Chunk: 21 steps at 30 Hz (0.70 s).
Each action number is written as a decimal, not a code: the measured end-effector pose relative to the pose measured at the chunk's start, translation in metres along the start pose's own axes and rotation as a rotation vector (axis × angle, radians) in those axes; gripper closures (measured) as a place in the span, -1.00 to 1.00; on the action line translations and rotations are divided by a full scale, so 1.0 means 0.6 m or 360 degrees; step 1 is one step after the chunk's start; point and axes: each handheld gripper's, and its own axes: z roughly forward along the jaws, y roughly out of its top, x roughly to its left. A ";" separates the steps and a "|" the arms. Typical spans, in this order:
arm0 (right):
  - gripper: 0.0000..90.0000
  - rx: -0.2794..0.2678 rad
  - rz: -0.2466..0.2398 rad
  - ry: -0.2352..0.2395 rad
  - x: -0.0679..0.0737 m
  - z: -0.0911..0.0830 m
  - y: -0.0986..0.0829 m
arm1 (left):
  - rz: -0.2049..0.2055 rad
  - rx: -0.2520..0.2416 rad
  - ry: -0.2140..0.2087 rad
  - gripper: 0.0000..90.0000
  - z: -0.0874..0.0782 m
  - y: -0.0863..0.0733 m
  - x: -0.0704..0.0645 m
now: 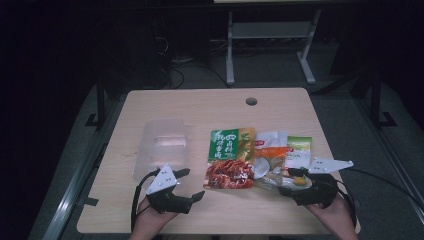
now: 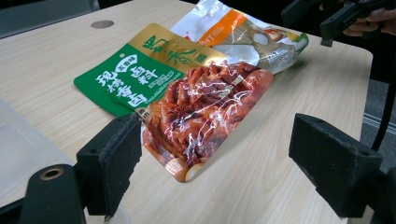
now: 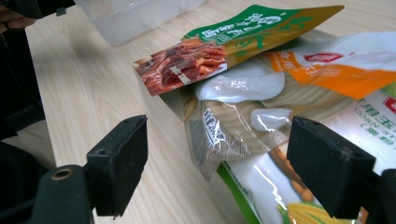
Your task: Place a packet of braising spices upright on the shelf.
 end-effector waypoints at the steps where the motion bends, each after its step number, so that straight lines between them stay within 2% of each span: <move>1: -0.55 -0.0003 -0.0001 0.0001 0.000 0.000 0.001 | 0.0013 0.0002 -0.0003 -0.63 0.001 0.000 0.000; 6: -0.58 0.0000 0.0016 0.0015 -0.002 0.001 0.005 | 0.0008 0.0002 -0.0011 -0.63 0.003 0.000 -0.002; 11: -0.59 0.0013 0.0005 0.0016 -0.003 0.003 0.014 | 0.0048 0.0009 -0.0015 -0.63 0.004 0.002 -0.009; 16: -0.60 0.0001 0.0013 0.0043 -0.007 0.009 0.039 | 0.0051 0.0017 -0.0019 -0.62 0.012 0.005 -0.005; 21: -0.64 0.0046 -0.0005 0.0047 -0.010 0.025 0.068 | 0.0048 0.0013 -0.0021 -0.62 0.017 0.009 -0.002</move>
